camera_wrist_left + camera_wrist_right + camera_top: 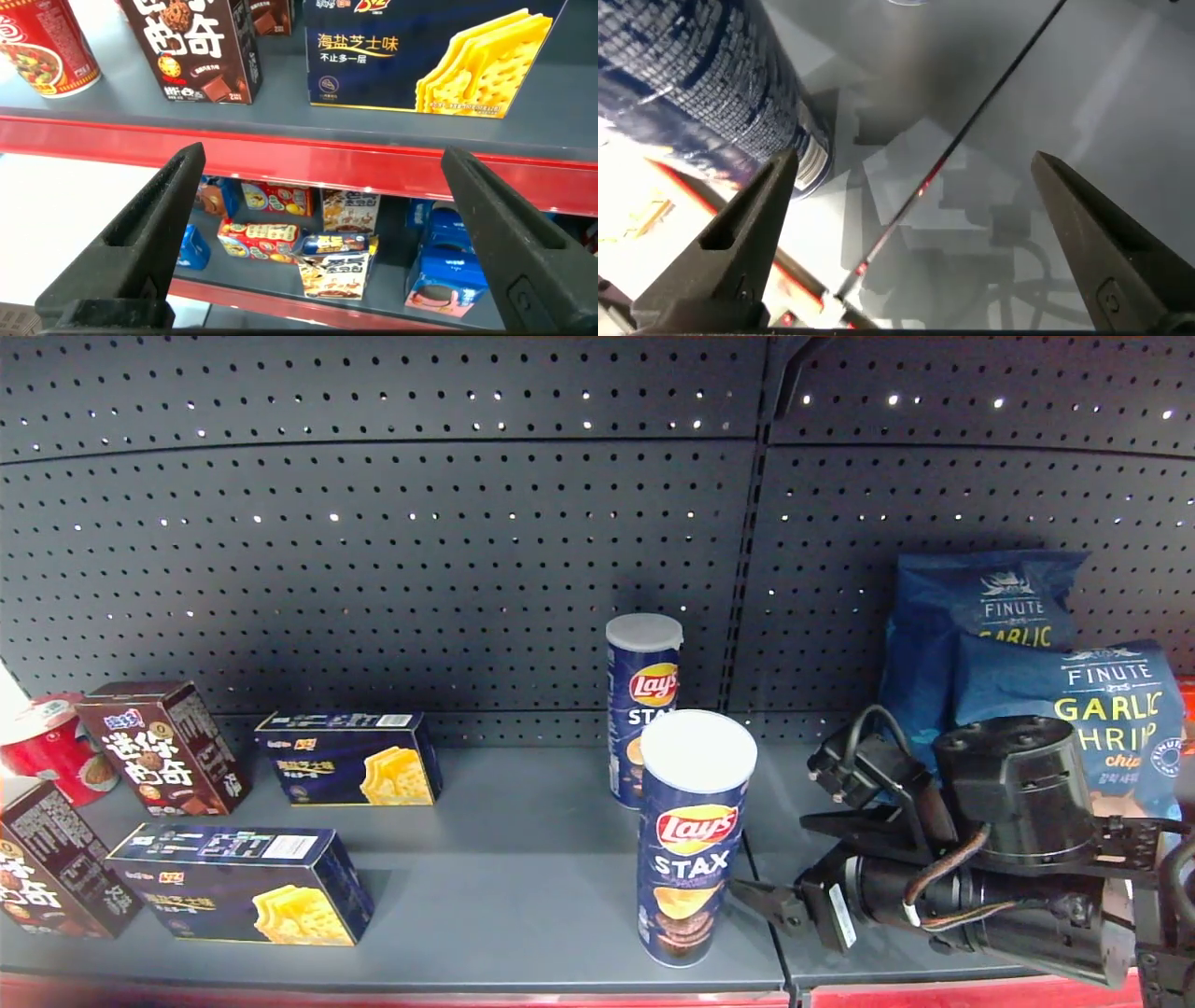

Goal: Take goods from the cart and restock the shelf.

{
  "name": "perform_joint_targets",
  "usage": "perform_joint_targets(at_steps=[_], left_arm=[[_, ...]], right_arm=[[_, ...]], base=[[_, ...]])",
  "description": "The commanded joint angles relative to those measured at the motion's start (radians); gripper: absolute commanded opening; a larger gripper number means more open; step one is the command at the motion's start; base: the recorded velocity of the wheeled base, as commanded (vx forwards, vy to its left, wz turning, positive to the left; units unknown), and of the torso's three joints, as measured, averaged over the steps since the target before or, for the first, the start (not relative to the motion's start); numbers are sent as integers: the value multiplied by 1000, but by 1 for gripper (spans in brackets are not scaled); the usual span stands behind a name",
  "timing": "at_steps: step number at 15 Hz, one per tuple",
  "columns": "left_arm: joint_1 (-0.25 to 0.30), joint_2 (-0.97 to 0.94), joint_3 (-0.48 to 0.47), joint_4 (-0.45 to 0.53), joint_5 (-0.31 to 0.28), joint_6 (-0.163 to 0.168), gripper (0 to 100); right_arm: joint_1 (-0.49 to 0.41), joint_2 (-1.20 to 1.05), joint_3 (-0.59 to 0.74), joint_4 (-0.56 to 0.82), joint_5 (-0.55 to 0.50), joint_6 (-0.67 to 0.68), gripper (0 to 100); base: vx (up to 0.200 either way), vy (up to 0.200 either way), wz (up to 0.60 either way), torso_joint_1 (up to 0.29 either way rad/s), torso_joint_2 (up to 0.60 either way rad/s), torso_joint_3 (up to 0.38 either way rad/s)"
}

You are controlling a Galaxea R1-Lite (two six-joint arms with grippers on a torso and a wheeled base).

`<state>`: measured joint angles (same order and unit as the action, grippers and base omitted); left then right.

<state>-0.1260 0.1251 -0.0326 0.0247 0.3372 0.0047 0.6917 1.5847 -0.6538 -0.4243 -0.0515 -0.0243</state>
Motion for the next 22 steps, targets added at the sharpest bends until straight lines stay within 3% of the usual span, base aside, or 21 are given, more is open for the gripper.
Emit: perform_joint_targets(at_steps=[1,22], left_arm=[[0,4,0,0,0,0,100],[0,2,2,0,-1,-8,100]], right_arm=[[-1,26,-21,-1,-1,0,100],[14,47,-36,-1,1,0,100]], base=[[0,0,0,0,0,0],[0,0,0,0,0,0]])
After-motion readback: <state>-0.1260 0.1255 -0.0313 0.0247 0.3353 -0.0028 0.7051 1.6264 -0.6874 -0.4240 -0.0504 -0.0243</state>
